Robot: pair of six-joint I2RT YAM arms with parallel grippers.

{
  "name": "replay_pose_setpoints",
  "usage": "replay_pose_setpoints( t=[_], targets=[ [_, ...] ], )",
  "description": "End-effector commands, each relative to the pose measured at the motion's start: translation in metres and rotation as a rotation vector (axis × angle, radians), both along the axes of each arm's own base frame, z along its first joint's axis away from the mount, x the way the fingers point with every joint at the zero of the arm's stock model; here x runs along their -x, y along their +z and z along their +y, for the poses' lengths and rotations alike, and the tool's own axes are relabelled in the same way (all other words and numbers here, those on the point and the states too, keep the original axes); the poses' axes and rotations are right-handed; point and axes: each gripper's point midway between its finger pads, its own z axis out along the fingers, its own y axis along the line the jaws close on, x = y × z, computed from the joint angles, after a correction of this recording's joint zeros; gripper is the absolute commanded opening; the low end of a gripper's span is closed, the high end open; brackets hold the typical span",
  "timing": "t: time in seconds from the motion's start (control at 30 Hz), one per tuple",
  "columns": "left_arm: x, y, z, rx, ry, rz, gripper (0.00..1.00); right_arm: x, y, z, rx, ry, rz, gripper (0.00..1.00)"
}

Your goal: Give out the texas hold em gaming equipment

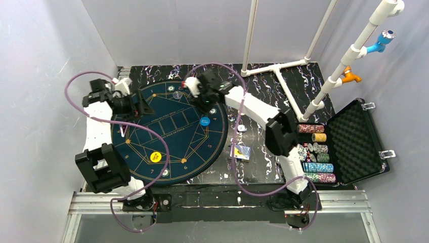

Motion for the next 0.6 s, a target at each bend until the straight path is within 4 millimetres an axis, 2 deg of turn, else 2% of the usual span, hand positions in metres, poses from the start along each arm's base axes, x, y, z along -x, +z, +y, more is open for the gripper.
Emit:
replay_pose_setpoints(
  t=[0.0,0.17,0.3,0.4,0.47,0.53,0.57],
  targets=[
    [-0.013,0.026,0.036,0.116,0.172,-0.038,0.84,0.017,0.005,0.096,-0.085,0.120,-0.062,0.01],
    [-0.015,0.031,0.055,0.149,0.272,-0.061,0.84,0.039,-0.017,0.144,-0.107,0.184,-0.050,0.01],
    [-0.016,0.038,0.068,0.212,0.341,-0.081,0.84,0.054,-0.039,0.163,-0.101,0.213,-0.047,0.01],
    [-0.015,0.041,0.071,0.219,0.358,-0.096,0.85,0.059,-0.054,0.167,-0.089,0.217,-0.036,0.04],
    [-0.014,0.043,0.071,0.207,0.359,-0.108,0.86,0.061,-0.060,0.167,-0.081,0.215,-0.028,0.23],
    [-0.013,0.044,0.071,0.193,0.357,-0.119,0.86,0.061,-0.058,0.166,-0.082,0.210,-0.029,0.51],
    [-0.013,0.045,0.071,0.190,0.356,-0.122,0.87,0.060,-0.055,0.165,-0.084,0.207,-0.035,0.60]
  ],
)
